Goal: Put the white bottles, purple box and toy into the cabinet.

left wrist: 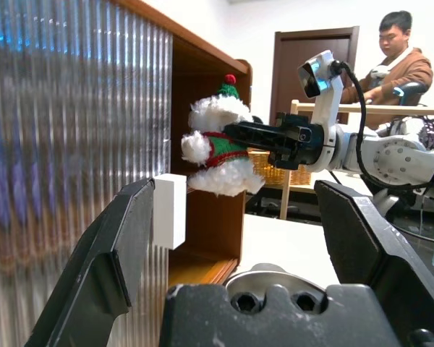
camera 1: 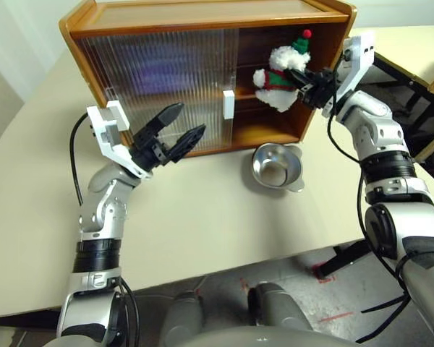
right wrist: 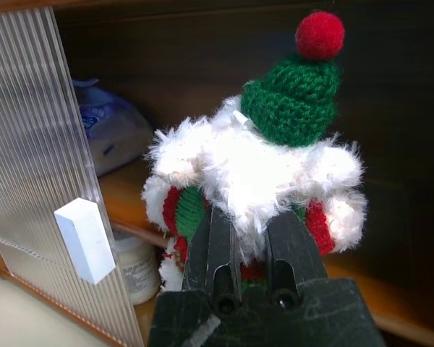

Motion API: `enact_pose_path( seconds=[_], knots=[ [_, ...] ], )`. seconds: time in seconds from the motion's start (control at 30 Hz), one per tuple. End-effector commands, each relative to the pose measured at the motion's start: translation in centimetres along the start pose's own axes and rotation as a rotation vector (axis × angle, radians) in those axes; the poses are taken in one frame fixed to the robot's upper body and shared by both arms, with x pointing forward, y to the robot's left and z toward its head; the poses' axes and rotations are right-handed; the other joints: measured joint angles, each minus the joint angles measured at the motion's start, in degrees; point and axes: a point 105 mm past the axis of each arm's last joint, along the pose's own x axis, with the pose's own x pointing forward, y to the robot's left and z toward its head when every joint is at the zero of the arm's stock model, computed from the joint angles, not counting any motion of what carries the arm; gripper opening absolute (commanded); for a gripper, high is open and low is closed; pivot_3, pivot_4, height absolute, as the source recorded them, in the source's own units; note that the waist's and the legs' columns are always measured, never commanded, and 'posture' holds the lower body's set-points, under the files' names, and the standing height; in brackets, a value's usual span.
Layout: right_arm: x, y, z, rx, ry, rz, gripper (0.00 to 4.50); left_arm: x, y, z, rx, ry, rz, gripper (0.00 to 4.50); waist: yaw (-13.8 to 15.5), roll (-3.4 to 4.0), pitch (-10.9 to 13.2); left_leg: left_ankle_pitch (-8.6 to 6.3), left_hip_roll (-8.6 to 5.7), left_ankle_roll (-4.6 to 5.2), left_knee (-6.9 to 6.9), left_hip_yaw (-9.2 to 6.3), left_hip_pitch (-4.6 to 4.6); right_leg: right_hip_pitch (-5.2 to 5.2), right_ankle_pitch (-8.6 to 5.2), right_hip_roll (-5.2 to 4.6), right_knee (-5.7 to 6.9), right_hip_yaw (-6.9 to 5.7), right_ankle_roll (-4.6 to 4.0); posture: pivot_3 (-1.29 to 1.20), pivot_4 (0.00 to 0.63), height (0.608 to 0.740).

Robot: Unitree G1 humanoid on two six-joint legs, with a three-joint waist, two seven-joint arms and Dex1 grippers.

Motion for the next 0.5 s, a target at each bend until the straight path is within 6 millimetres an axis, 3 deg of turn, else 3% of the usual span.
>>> enact_pose_path(
  seconds=[0.03,0.5],
  knots=[
    [0.7,-0.4,0.3,-0.022,-0.002,-0.008,0.24,0.1,-0.4,0.0,-0.001,0.004,-0.007,4.50,0.0,0.01,0.0,0.00,0.00,0.00,0.00,0.01,0.01,0.00,0.00,0.00,0.00,0.00,0.00,0.09,0.000,0.740],
    [1.9,-1.1,-1.2,-0.053,0.090,-0.057,0.24,-0.8,-1.7,-0.6,-0.030,0.012,0.031,4.50,1.1,0.01,0.0,0.00,0.02,0.00,0.00,0.03,0.04,0.00,0.04,0.00,0.02,0.03,-0.05,0.14,0.000,0.740]
  ],
)
